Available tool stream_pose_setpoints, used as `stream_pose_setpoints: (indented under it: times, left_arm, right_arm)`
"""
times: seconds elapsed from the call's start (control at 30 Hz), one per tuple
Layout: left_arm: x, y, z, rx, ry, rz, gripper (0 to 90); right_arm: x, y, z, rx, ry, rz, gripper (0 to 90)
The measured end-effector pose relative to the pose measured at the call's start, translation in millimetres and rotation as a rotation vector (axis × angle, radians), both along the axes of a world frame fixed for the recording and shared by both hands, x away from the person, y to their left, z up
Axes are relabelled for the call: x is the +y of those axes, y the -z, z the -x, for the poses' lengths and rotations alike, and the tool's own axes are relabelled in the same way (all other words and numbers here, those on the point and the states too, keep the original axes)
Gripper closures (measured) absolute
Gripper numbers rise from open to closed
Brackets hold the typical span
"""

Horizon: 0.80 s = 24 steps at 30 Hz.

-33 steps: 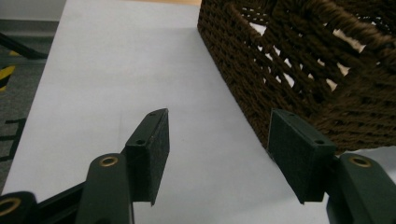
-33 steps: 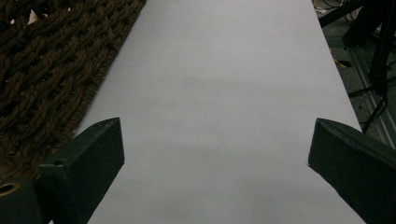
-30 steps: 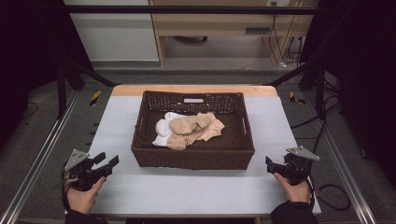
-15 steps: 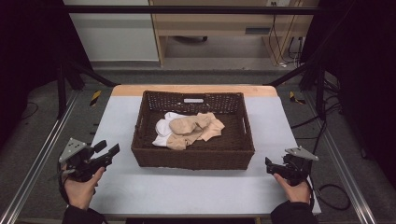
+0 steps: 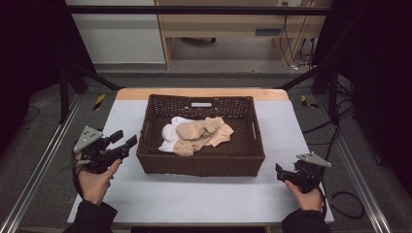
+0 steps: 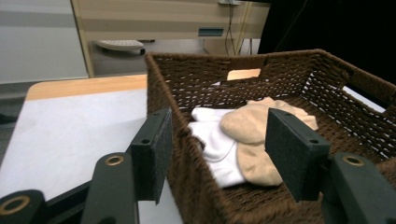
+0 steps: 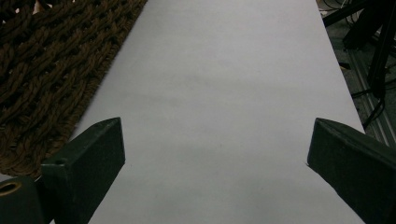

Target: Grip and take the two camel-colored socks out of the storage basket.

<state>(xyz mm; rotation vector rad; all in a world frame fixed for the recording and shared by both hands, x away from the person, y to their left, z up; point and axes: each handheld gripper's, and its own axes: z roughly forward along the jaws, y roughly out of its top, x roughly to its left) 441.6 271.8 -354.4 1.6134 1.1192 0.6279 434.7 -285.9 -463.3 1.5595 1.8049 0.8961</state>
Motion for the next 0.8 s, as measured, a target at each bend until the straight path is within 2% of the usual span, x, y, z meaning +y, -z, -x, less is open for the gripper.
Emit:
stream_pose_setpoints:
  times: [0.23,0.47,0.8]
  left_arm:
    - [-16.6,-8.1,-14.0,0.003,0.026,0.019,41.2]
    - [-32.6,-12.9,-24.7,0.001,0.043,0.019,41.3]
    - [-54.0,-18.2,-44.5,0.010,0.046,-0.013,41.8]
  right_arm:
    - [-0.2,-0.1,-0.3,-0.001,0.000,-0.005,4.3]
    - [-0.4,-0.7,-0.5,-0.010,-0.003,-0.002,4.3]
    - [-0.6,-0.5,-1.7,-0.009,-0.001,-0.004,4.2]
